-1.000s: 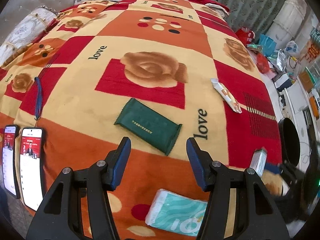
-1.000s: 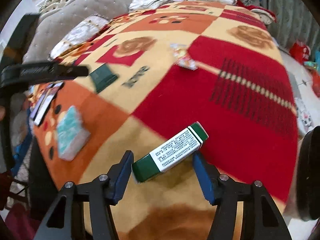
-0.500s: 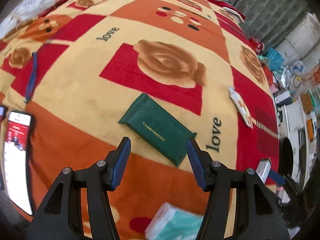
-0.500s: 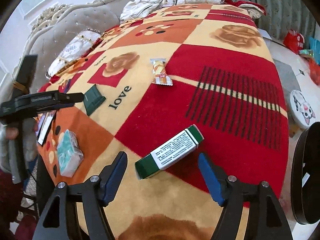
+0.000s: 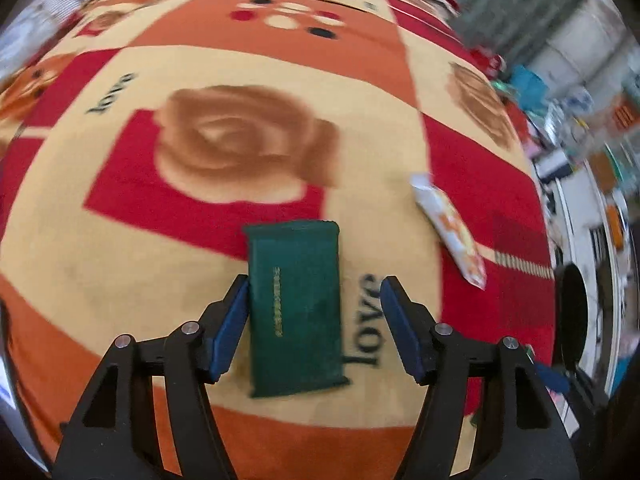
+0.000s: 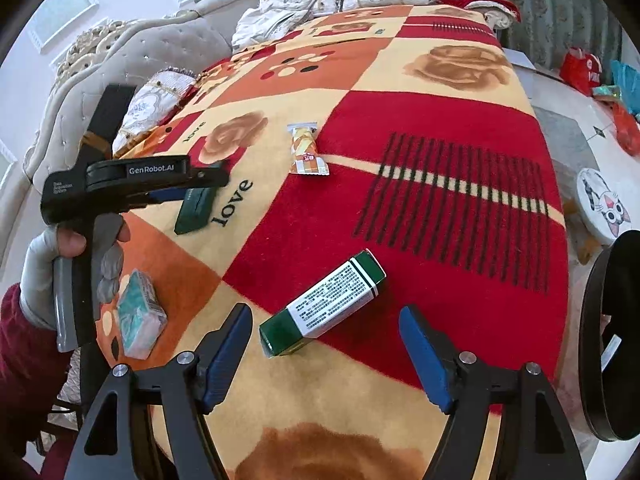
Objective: Collect trash
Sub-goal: 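Grasp the dark green pouch with the left tool while the right grasps the green-white box, then carry the green pouch and green-white box over the black bin, then open both tools to drop the pouch and box into the bin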
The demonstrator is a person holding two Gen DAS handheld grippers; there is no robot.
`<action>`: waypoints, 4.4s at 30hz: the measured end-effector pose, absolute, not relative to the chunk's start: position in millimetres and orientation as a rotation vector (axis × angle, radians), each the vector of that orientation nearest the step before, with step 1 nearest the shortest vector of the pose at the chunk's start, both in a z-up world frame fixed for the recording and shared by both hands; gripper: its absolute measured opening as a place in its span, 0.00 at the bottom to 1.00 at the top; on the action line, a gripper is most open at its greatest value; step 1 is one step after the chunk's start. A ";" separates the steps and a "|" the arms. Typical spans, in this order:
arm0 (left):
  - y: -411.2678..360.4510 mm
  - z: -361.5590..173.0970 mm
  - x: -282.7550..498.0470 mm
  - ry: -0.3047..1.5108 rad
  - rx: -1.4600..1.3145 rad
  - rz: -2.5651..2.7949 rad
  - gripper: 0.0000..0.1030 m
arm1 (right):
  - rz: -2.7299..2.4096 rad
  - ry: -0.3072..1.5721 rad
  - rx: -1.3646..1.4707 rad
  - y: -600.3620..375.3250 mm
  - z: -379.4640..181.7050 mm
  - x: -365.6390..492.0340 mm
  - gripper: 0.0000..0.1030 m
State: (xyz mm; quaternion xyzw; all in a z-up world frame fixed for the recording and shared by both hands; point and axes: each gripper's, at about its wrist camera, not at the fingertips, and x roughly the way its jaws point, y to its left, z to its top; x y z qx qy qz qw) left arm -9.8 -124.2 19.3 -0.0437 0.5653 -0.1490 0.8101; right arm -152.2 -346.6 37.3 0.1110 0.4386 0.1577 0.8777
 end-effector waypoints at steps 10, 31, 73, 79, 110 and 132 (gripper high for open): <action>-116.8 22.8 -23.0 1.244 -0.082 -0.331 0.63 | 0.451 0.887 -0.082 -324.8 37.6 -142.8 0.86; -137.6 40.6 -44.2 1.170 0.020 -0.363 0.36 | 0.409 0.793 0.056 -353.5 50.2 -154.3 0.75; -333.7 96.2 -134.4 1.046 0.202 -0.715 0.36 | 0.065 0.707 0.279 -507.0 56.7 -241.3 0.75; -354.9 92.5 -137.0 1.059 0.216 -0.753 0.36 | 0.025 0.713 0.303 -526.6 52.2 -247.9 0.75; -472.0 57.3 -131.3 1.192 0.200 -0.903 0.36 | -0.118 0.810 0.398 -607.5 -7.9 -248.4 0.75; -490.5 51.3 -133.5 1.214 0.170 -0.961 0.39 | -0.166 0.808 0.409 -615.3 -13.7 -251.2 0.79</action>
